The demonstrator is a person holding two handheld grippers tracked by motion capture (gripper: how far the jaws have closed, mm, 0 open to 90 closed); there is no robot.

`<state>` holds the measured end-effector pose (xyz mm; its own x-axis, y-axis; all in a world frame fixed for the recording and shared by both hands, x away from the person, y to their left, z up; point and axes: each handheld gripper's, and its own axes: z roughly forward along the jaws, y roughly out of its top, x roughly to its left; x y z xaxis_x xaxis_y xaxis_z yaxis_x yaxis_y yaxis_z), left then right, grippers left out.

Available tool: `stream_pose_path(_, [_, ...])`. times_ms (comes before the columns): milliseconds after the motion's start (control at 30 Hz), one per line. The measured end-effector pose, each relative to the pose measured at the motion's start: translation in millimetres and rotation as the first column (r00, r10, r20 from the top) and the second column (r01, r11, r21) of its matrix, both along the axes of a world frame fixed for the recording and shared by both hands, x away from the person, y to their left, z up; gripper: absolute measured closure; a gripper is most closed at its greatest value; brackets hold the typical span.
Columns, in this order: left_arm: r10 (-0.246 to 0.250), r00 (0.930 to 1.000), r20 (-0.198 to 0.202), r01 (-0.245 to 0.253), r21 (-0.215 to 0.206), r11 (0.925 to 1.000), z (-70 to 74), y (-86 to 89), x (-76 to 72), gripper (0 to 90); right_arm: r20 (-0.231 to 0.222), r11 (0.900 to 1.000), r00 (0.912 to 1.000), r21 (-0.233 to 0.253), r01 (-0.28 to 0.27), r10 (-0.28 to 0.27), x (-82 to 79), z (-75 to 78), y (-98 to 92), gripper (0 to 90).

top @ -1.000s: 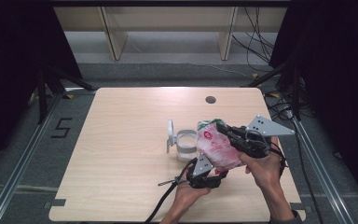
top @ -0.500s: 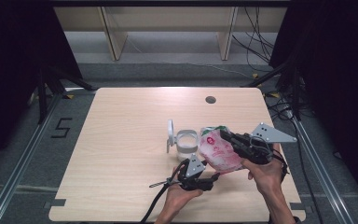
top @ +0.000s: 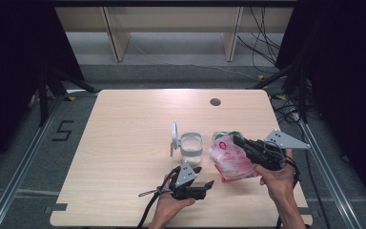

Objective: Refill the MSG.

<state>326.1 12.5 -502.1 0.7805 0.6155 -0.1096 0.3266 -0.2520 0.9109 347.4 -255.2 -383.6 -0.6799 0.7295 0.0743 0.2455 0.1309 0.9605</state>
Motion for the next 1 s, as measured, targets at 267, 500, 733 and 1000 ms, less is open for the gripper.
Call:
stream_pose_path(267, [0.055,0.9982,0.022,-0.055,-0.027,0.9981,4.6,29.1,-1.9,34.0,0.003,1.000,1.0000,0.007,0.010,-0.010,-1.5,-3.9,-10.4,90.0])
stream_pose_path(500, [0.094,0.9954,0.018,-0.094,-0.024,0.9953,3.6,45.1,-0.5,32.3,0.028,0.999,0.9992,-0.033,0.029,-0.028,-0.8,-7.0,-17.5,90.0])
stream_pose_path(733, [0.100,0.9949,0.014,-0.100,-0.011,0.9950,3.7,47.3,-2.2,30.8,0.003,0.995,0.9976,-0.076,0.069,-0.069,1.8,-16.3,-22.7,90.0])
stream_pose_path(1000, [0.099,0.9950,0.010,-0.099,-0.015,0.9949,2.4,48.6,-2.1,30.4,-0.004,0.987,0.9942,-0.117,0.106,-0.107,5.7,-24.9,-28.8,90.0])
